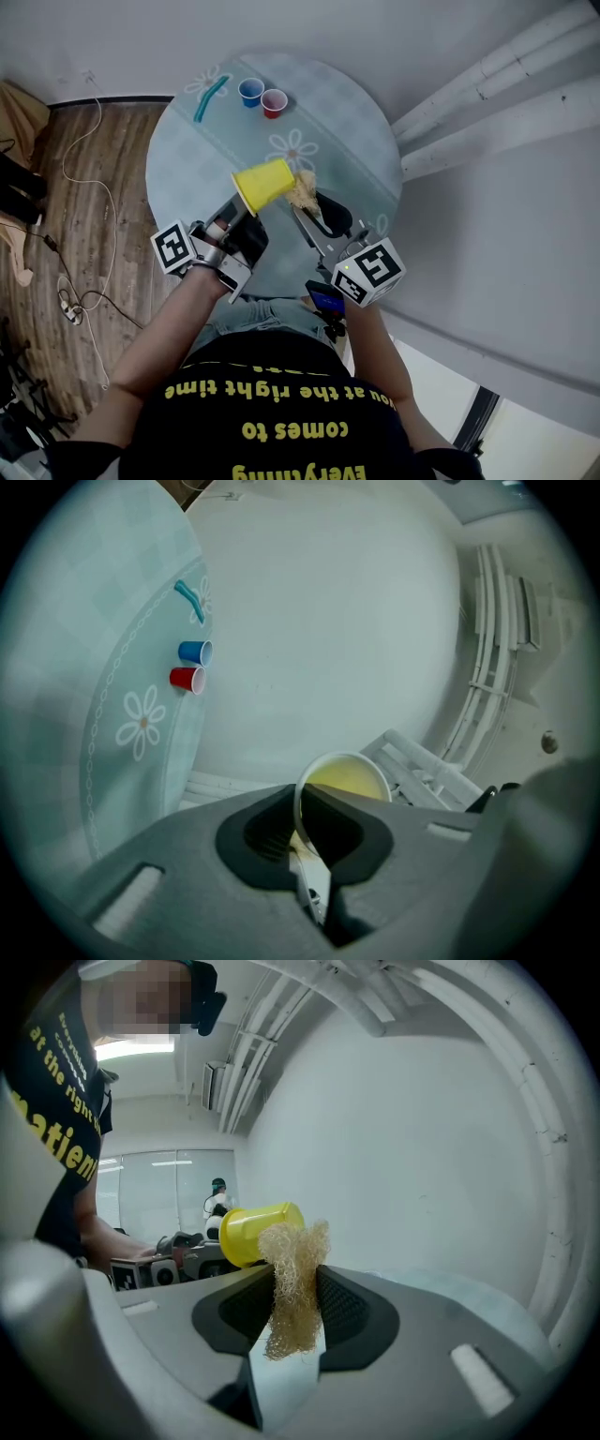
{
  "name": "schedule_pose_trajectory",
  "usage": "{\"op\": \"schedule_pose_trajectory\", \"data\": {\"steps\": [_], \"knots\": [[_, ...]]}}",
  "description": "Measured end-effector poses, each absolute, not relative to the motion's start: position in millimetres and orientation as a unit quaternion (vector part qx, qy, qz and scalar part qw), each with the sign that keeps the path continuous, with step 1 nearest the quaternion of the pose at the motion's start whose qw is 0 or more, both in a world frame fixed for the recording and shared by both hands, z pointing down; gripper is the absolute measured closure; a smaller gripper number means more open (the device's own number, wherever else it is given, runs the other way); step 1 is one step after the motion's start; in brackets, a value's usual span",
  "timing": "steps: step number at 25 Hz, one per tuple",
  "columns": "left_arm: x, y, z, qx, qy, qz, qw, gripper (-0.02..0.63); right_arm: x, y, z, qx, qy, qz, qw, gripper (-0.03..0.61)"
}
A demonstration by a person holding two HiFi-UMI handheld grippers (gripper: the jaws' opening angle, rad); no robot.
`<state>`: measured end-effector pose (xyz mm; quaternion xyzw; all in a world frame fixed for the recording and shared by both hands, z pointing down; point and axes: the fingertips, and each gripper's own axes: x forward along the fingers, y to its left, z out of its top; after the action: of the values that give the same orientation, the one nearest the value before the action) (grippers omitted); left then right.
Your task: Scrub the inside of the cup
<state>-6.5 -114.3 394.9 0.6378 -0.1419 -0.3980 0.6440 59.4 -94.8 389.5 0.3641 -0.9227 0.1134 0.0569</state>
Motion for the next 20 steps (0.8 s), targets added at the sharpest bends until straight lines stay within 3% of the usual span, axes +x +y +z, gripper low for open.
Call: {"op": "schedule_pose_trajectory", "data": {"steps": [20], "knots": [[-8, -117, 428, 0.709, -0.208, -0.312, 0.597, 0.597, 72, -95, 396, 0.381, -0.914, 0.126, 0.052, 0.442]]}}
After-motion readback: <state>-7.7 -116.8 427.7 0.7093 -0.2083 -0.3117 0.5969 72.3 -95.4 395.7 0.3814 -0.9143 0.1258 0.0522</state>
